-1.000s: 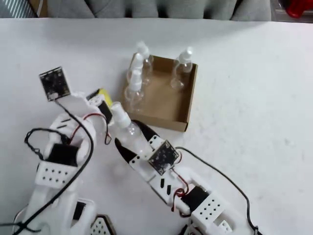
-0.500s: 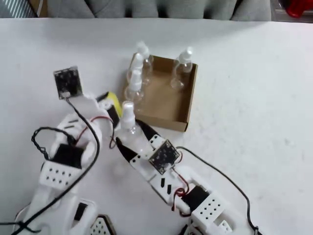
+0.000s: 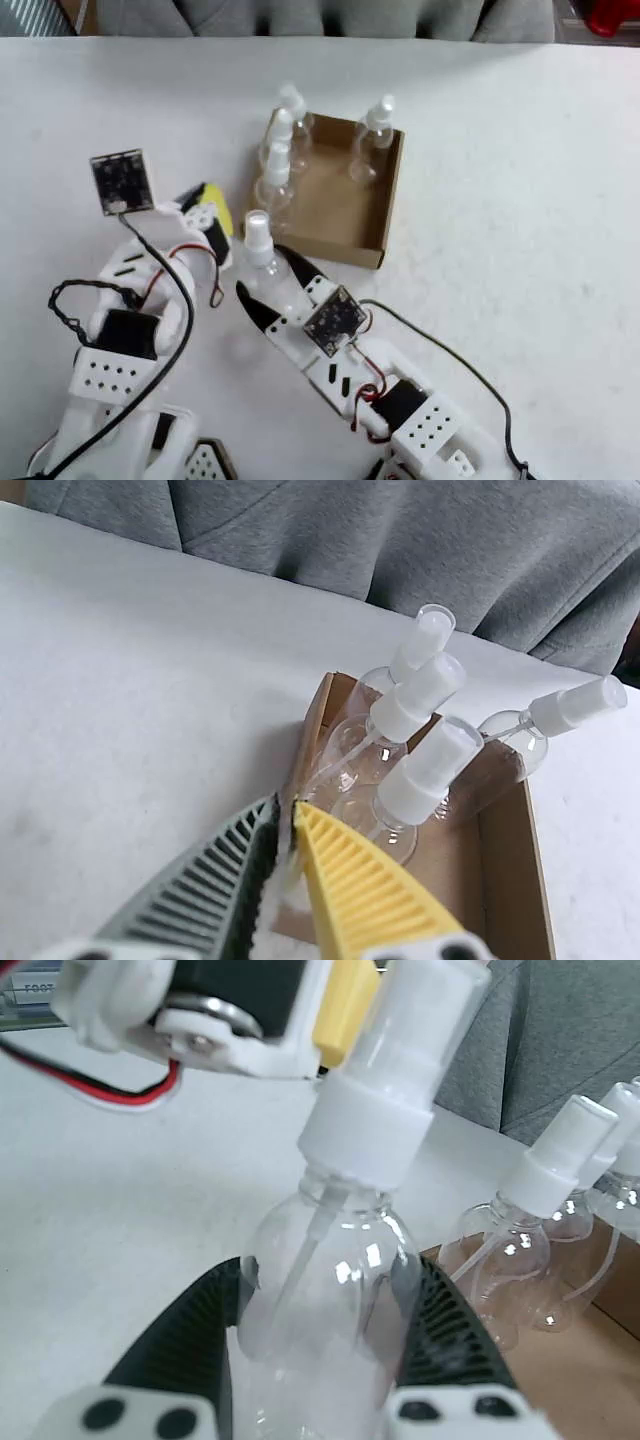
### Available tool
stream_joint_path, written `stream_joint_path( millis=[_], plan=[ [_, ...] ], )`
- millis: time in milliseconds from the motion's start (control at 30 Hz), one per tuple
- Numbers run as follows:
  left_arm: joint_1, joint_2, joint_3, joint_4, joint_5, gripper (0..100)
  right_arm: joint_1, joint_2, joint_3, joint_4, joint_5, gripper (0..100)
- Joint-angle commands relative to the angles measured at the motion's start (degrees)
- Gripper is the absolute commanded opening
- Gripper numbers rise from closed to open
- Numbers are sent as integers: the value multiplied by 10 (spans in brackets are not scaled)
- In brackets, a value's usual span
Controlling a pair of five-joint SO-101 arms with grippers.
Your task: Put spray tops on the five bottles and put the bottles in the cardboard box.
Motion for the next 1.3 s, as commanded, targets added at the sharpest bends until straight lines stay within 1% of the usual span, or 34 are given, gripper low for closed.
stream_joint_path(
  millis=[0, 167, 333, 467, 600, 667, 800, 867, 1000, 1100, 1167, 1267],
  plan=[
    [-6, -21, -8, -18, -7, 26, 47, -10, -1, -3, 5, 15],
    [22, -21, -5, -14, -8, 25, 115, -10, -22, -3, -1, 15],
    [58, -22, -3, -4, -8, 24, 145, -10, -25, -4, -8, 15],
    [89, -26, -4, 21, -12, 24, 188, -10, -47, -10, -86, 15],
    [121, -69, 7, 58, -70, 24, 232, -10, -62, -11, -127, 15],
    [143, -104, 30, 59, -98, 26, 245, -10, -67, -11, -144, 15],
    [189, -194, 90, 59, -204, 25, 254, -15, -71, -12, -191, 15],
    [211, -239, 121, 63, -243, 24, 254, -31, -71, -12, -216, 15],
    [234, -313, 164, 74, -264, 24, 255, -90, -55, -12, -235, 15],
    [249, -356, 164, 114, -265, 24, 255, -152, -30, -12, -235, 15],
    [272, -378, 164, 145, -270, 24, 255, -197, -12, -12, -235, 15],
    [316, -403, 164, 203, -325, 24, 252, -258, 12, -7, -233, 15]
  ],
)
